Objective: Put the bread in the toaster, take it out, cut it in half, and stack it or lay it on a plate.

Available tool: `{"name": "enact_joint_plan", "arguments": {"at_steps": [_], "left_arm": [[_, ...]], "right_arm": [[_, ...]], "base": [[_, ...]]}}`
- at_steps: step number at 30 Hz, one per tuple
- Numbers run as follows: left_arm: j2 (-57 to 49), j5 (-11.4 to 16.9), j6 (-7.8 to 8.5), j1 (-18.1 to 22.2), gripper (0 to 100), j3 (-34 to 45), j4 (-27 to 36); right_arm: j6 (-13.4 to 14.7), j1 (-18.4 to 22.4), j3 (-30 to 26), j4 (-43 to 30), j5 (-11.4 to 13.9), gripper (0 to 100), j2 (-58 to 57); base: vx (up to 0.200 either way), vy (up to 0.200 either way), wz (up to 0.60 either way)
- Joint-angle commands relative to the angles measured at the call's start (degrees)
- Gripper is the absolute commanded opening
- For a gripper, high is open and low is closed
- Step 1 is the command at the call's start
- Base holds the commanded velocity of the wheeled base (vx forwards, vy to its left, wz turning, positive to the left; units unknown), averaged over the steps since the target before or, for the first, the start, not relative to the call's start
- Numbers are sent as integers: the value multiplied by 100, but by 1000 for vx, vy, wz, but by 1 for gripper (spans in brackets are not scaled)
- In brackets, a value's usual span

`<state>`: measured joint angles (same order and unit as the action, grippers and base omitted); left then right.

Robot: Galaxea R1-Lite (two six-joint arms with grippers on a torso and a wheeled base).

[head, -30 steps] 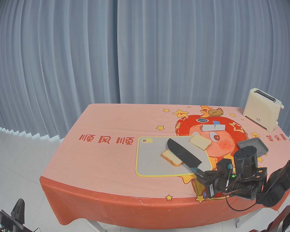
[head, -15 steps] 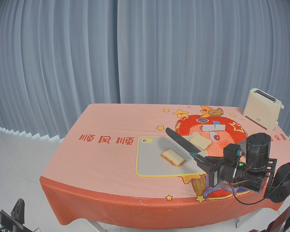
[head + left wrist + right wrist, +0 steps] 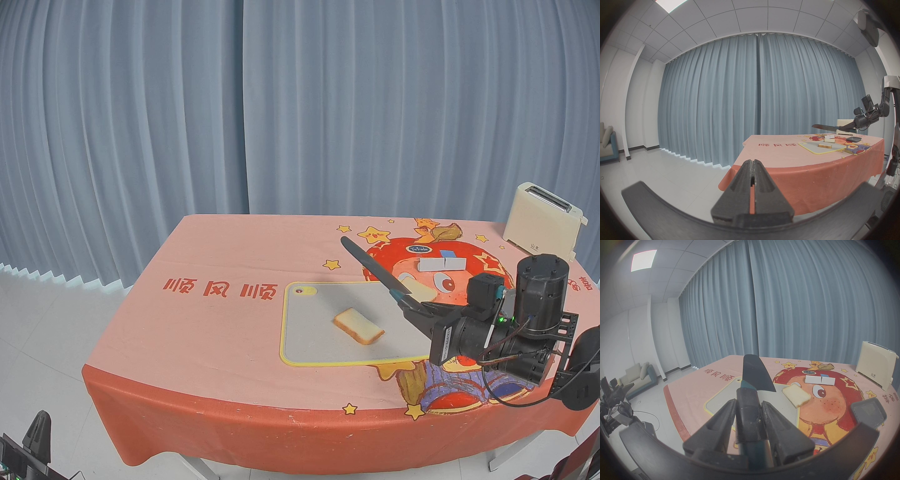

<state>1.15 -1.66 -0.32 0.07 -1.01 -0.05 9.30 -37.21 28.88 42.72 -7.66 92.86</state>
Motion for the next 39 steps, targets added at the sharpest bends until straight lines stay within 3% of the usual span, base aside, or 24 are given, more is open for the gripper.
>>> {"name": "enact_joint_plan", "arguments": {"at_steps": [1,13,20,24,27,28,29,37,39], "left_arm": [[26,-1,-3,1,0,101,-4],[26,-1,-3,1,0,101,-4],[26,-1,-3,1,0,101,-4],[26,-1,-3,1,0,101,-4],[26,-1,-3,1,0,101,-4],[26,-1,-3,1,0,101,-4],[26,-1,-3,1,0,101,-4],[26,-1,-3,1,0,101,-4],[26,-1,-3,1,0,101,-4]], "right_arm": [[1,3,30,0,1,0,13],[450,91,259,0,80,0,110],[749,372,487,0,80,0,189],[1144,934,689,9,388,0,444],[1232,996,707,9,440,0,453],[1434,1031,760,9,678,0,409],[1469,1031,768,9,722,0,391],[1838,1040,847,44,748,0,330],[2067,1040,874,220,757,0,330]], "base": [[0,0,0],[0,0,0],[0,0,0],[0,0,0],[0,0,0],[0,0,0],[0,0,0],[0,0,0],[0,0,0]]}}
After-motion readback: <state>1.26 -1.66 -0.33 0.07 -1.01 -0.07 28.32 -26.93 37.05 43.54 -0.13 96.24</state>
